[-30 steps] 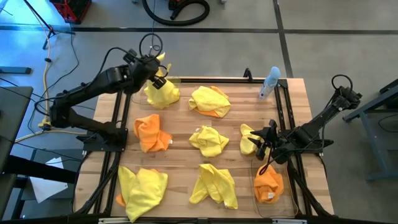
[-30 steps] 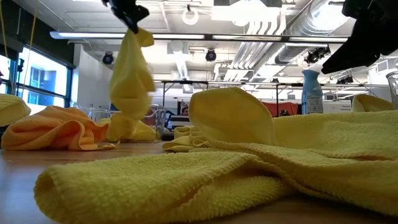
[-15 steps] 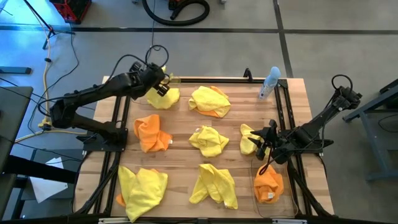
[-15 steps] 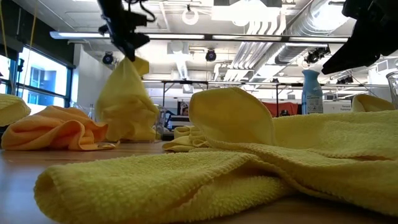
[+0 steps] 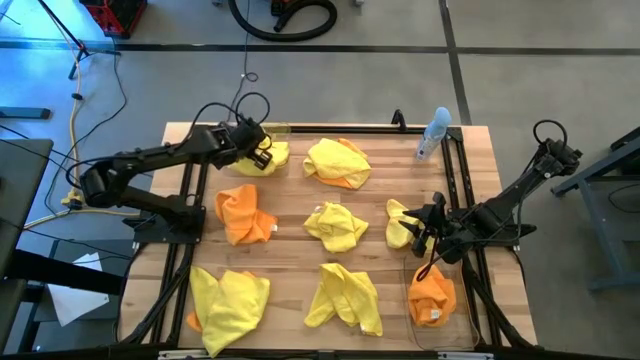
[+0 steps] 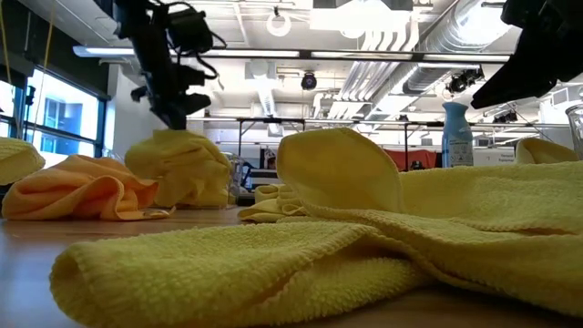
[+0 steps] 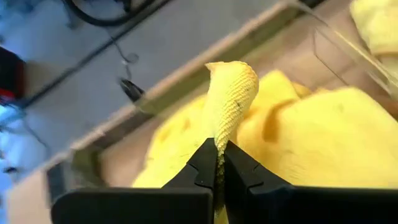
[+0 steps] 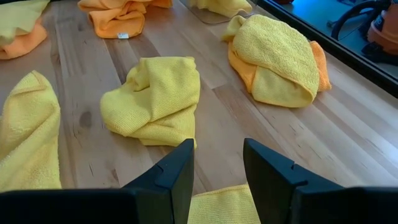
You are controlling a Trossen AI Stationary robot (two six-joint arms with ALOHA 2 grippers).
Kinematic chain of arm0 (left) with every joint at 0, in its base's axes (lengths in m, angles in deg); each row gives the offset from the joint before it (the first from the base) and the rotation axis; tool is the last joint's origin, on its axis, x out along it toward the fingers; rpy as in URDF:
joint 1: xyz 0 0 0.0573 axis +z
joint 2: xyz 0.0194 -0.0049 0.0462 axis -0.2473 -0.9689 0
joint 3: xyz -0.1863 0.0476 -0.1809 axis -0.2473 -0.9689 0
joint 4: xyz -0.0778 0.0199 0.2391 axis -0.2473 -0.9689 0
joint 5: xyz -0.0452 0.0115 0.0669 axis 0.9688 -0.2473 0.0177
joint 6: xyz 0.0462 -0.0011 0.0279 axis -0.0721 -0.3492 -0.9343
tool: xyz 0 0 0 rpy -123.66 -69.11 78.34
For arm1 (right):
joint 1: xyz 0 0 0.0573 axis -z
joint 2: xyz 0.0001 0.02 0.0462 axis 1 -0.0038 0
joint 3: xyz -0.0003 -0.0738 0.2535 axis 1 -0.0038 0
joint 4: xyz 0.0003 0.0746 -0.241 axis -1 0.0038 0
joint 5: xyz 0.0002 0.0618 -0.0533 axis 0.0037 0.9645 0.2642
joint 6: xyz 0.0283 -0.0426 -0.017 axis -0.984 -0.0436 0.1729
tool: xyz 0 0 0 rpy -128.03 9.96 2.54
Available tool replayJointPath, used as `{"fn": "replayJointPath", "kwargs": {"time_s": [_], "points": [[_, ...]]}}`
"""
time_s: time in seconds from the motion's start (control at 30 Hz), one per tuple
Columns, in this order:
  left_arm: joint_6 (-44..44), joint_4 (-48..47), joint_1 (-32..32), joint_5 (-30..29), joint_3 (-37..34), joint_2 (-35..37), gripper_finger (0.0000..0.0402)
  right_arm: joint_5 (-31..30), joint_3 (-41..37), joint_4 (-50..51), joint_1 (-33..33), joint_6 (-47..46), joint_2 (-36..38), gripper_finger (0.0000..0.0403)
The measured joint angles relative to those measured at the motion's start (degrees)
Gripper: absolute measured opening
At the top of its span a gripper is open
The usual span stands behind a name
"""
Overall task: Sort microfiber towel by color & place in baskets
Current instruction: Put the yellow towel into the top transparent bin
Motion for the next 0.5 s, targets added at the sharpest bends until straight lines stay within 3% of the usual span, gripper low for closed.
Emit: {"fn": "replayJointPath", "kwargs": {"time_s": [0.23, 0.5], "points": [[5.85, 4.06, 0.60, 8.14, -3.79, 0.00, 0.0017, -1.50, 0.00, -0.01, 0.00, 0.00, 0.00, 0.0132], [10.60, 3.62, 3.35, 13.93, -3.70, 0.02, 0.0098, -1.48, 0.00, -0.01, 0.01, 0.00, 0.00, 0.0132]]}}
